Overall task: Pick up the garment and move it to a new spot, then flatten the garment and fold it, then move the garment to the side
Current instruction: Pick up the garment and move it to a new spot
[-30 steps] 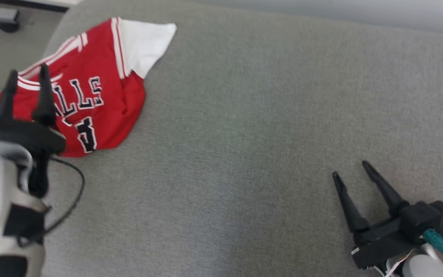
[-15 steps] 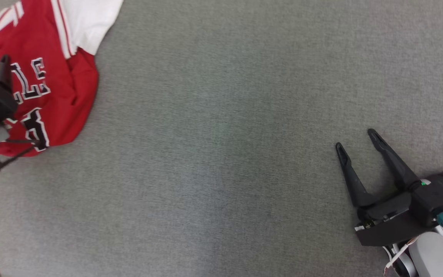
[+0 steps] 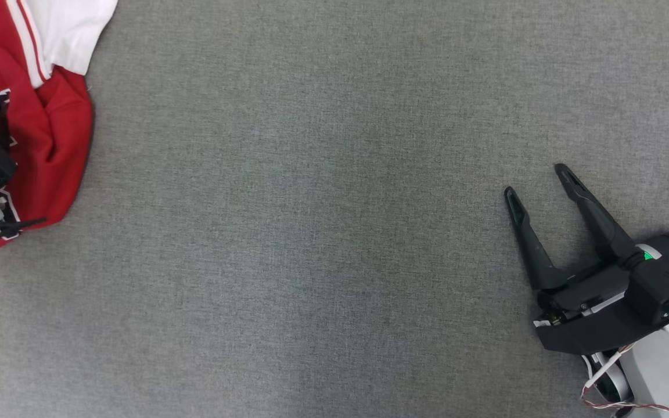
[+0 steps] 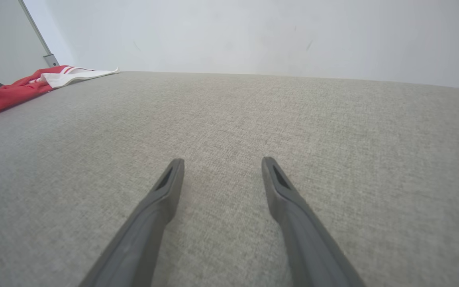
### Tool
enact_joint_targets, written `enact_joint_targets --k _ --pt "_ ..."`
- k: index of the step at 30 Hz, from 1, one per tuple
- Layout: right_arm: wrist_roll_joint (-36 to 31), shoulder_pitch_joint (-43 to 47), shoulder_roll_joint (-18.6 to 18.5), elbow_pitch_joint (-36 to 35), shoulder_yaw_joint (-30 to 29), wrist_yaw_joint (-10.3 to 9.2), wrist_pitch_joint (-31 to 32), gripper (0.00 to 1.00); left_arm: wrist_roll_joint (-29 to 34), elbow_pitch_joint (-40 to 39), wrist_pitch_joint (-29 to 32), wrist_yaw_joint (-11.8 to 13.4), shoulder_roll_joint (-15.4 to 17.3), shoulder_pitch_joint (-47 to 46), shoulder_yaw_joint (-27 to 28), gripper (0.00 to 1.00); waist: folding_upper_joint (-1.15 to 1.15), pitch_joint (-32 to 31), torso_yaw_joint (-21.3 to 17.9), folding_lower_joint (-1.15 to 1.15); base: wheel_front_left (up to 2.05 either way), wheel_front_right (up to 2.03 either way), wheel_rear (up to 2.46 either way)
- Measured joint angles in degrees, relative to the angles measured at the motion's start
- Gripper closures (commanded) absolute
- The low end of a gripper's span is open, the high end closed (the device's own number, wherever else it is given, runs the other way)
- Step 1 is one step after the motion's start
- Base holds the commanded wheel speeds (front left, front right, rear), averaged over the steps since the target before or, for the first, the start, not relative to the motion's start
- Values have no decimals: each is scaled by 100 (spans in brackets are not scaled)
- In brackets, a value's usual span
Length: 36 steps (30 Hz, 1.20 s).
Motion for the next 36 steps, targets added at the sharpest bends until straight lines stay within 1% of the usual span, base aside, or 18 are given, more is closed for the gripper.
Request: enact_joint_targets --k 7,8,9,10,12,15,16,19,25,27,31,36 --pt "-2 -41 3 -57 -30 5 -4 0 -23 200 35 22 56 -96 -46 0 0 139 -83 0 0 0 0" --pt "-2 -53 3 -57 -30 5 -4 0 -42 214 38 16 57 -102 -52 76 0 149 -90 0 0 0 0" --pt "-2 -60 3 -57 -35 5 -4 0 -54 231 35 -35 60 -108 -65 100 0 155 -99 0 0 0 0" --pt "-3 -63 9 -57 -37 5 -4 0 -54 230 -13 -98 59 -106 -81 100 1 152 -101 1 0 0 0" --pt "-8 -70 37 -56 -43 5 -4 0 -54 199 -279 -144 53 -81 -101 100 2 133 -106 2 0 0 0" --pt "-13 -79 88 -22 -60 5 -4 0 -47 102 -787 -230 54 44 -144 100 4 76 -112 3 0 0 0" --pt "-13 -82 125 26 -73 4 -4 0 -31 22 -1145 -280 58 108 -176 100 4 17 -115 4 0 0 0" --pt "-12 -83 192 112 -100 1 -1 0 46 -120 -1689 -344 81 196 -266 100 5 -91 -120 4 0 0 0" --pt "11 -69 348 321 -127 -30 22 0 164 -434 -2568 -481 130 350 -489 100 7 -385 -125 5 0 0 0" --pt "32 -28 420 398 -115 -30 46 0 164 -575 -2758 -506 114 396 -510 100 7 -510 -133 6 0 0 0" --pt "82 196 592 553 -90 -31 69 0 149 -938 -2948 -535 81 515 -598 100 6 -814 -159 5 0 0 0" --pt "165 456 811 701 -48 -31 92 0 193 -1467 -2999 -557 48 715 -810 100 5 -1262 -222 3 0 0 0"
